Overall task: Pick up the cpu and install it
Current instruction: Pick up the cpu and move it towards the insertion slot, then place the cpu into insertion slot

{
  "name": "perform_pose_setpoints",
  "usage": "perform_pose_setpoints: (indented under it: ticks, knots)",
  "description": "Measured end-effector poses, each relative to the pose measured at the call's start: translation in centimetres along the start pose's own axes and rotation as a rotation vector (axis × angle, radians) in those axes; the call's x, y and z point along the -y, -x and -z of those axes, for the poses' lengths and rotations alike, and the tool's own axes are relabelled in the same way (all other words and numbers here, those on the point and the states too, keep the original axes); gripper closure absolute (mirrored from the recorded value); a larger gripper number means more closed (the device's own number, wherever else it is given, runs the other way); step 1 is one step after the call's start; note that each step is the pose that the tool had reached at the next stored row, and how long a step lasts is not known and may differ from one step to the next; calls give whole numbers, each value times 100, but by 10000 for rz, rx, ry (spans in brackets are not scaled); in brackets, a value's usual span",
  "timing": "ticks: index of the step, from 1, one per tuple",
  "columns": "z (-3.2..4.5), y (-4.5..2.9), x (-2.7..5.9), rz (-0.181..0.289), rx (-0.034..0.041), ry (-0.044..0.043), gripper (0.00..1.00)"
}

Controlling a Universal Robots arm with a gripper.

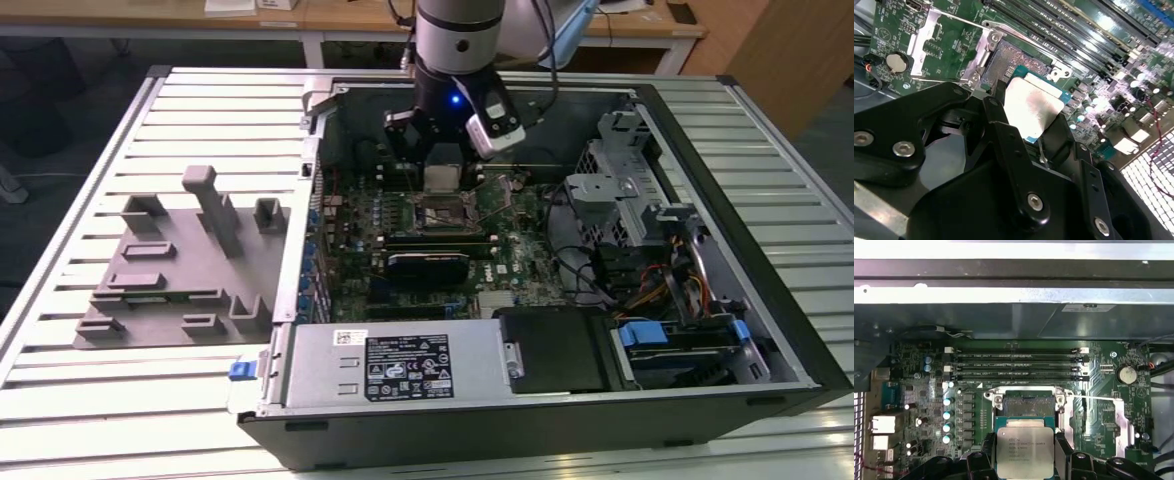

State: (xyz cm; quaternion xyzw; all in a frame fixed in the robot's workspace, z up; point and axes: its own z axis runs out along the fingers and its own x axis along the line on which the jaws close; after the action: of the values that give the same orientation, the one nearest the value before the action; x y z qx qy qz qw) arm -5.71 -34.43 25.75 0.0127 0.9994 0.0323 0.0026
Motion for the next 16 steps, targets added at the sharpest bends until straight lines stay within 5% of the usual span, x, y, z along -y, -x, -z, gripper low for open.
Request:
perform_pose_setpoints:
  ticks: [8,16]
  knots:
    - [-87,25,-28,-4,-33,-3,45]
    - [-92,26,-28,-4,-34,-3,45]
